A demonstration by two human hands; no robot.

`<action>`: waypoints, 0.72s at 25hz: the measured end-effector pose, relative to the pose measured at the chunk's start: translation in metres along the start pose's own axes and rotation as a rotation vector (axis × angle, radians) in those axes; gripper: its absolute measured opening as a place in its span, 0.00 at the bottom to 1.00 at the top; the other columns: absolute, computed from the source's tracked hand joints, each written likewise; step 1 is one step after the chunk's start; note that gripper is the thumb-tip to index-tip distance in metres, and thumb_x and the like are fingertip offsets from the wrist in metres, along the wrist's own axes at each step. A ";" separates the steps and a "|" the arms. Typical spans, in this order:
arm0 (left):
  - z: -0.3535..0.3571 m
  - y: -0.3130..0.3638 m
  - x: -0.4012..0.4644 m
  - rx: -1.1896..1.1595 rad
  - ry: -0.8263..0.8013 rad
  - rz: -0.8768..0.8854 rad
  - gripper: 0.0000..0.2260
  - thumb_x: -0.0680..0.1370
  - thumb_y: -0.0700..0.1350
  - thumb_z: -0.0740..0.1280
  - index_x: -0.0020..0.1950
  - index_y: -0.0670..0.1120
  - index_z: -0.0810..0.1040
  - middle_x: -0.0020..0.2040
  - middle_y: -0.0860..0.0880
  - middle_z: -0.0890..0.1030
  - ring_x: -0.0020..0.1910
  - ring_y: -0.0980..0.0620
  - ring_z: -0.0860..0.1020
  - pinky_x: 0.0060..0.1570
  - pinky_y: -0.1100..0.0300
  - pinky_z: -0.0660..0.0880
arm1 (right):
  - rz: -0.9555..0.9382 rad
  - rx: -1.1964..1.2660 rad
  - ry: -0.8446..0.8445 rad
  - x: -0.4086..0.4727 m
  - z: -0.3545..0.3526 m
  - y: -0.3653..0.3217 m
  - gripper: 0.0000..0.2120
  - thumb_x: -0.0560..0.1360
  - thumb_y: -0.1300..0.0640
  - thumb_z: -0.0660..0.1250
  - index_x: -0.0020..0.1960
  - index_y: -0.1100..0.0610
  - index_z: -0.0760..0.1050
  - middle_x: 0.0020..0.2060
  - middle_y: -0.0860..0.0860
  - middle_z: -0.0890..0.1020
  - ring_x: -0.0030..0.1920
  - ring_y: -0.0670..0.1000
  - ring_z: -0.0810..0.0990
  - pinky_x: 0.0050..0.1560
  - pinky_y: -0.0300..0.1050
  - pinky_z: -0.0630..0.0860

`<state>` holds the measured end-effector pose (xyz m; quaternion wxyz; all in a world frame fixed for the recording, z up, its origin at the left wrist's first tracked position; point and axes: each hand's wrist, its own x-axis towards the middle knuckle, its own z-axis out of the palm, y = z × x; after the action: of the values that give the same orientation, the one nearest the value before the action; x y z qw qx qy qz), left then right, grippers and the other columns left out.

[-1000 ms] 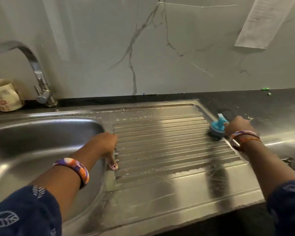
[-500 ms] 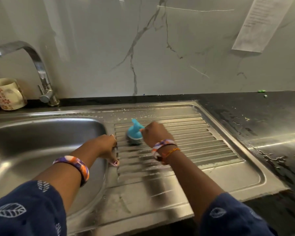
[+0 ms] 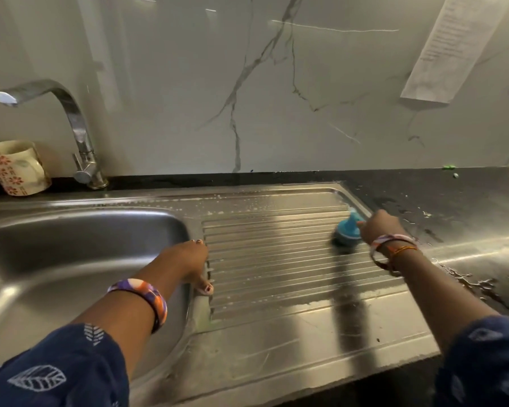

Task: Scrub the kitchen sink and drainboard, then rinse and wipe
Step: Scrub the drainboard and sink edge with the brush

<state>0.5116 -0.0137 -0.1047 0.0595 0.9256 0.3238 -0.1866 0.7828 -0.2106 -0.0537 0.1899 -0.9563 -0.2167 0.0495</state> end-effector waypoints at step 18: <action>-0.010 0.011 -0.002 0.137 -0.012 0.006 0.31 0.69 0.61 0.71 0.63 0.41 0.73 0.64 0.44 0.72 0.61 0.47 0.73 0.57 0.59 0.69 | 0.107 -0.046 0.085 0.031 -0.027 0.046 0.18 0.78 0.52 0.62 0.57 0.67 0.74 0.52 0.63 0.79 0.47 0.59 0.76 0.47 0.46 0.70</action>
<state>0.5198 -0.0209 -0.0944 -0.0016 0.9275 0.3069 -0.2135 0.8333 -0.2446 -0.0466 0.1742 -0.9719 -0.1579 0.0139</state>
